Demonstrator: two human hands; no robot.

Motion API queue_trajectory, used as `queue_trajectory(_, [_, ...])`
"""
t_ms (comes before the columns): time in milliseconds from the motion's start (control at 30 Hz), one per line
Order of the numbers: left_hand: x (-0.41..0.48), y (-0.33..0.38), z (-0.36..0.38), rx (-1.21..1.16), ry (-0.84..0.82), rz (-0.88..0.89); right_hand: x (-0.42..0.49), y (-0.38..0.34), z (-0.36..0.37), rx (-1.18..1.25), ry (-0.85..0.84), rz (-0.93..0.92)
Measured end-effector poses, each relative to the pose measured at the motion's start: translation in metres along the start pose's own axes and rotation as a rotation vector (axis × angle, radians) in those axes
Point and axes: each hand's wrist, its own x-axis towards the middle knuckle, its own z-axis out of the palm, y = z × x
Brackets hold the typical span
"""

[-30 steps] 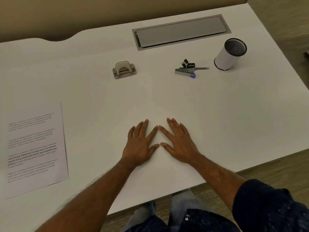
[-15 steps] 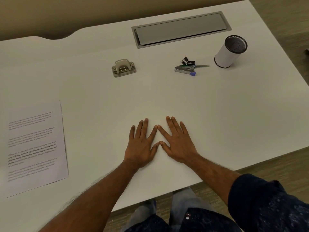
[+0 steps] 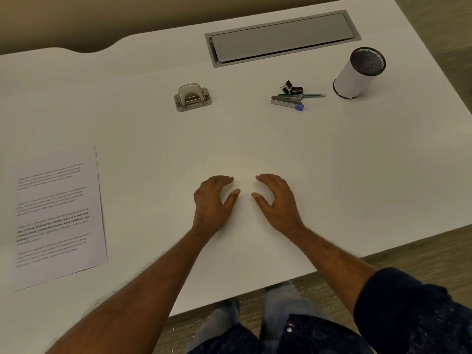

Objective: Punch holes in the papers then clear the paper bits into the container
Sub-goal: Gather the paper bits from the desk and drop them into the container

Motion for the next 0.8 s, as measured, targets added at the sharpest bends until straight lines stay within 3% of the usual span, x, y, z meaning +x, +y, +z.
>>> queue_trajectory(100, [0.01, 0.002, -0.006, -0.178, 0.042, -0.149, 0.009, -0.006, -0.002, 0.026, 0.057, 0.051])
queue_trajectory(200, [0.017, -0.002, -0.011, -0.191, 0.026, -0.232, 0.016, -0.008, -0.003, 0.059, 0.055, 0.103])
queue_trajectory(600, [0.039, 0.018, -0.01, -0.234, -0.089, -0.21, 0.032, -0.005, -0.015, 0.231, -0.054, 0.257])
queue_trajectory(800, [0.064, 0.05, -0.007, -0.317, -0.164, -0.167, 0.05, -0.012, -0.036, 0.458, -0.071, 0.379])
